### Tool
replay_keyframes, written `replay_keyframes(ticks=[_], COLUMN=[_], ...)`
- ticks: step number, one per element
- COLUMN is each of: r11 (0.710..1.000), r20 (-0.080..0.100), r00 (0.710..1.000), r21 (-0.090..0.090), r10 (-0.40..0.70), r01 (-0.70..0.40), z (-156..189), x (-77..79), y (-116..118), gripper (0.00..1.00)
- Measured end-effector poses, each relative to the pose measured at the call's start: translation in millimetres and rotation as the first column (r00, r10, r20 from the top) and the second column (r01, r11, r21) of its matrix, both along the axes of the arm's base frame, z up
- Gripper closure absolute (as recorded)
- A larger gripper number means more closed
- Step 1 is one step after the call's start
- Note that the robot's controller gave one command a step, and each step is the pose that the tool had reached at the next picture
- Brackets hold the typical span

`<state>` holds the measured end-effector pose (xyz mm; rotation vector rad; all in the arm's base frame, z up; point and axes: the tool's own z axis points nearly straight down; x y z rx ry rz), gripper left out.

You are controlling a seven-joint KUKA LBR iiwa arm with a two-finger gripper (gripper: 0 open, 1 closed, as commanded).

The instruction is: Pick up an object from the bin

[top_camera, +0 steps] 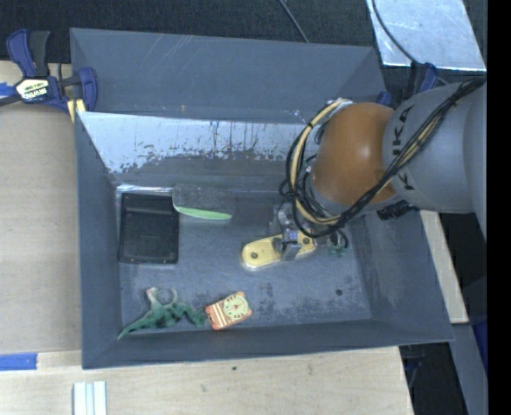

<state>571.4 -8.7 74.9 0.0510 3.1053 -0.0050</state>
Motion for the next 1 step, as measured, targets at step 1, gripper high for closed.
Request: replay_keyframes(ticks=[1], r11=[1.0], r20=[0.009], r00=[1.0], r21=[0.002], r10=[0.0], r01=[0.0], z=[-1.3], x=[-3.3], y=[-3.0], gripper=[1.0])
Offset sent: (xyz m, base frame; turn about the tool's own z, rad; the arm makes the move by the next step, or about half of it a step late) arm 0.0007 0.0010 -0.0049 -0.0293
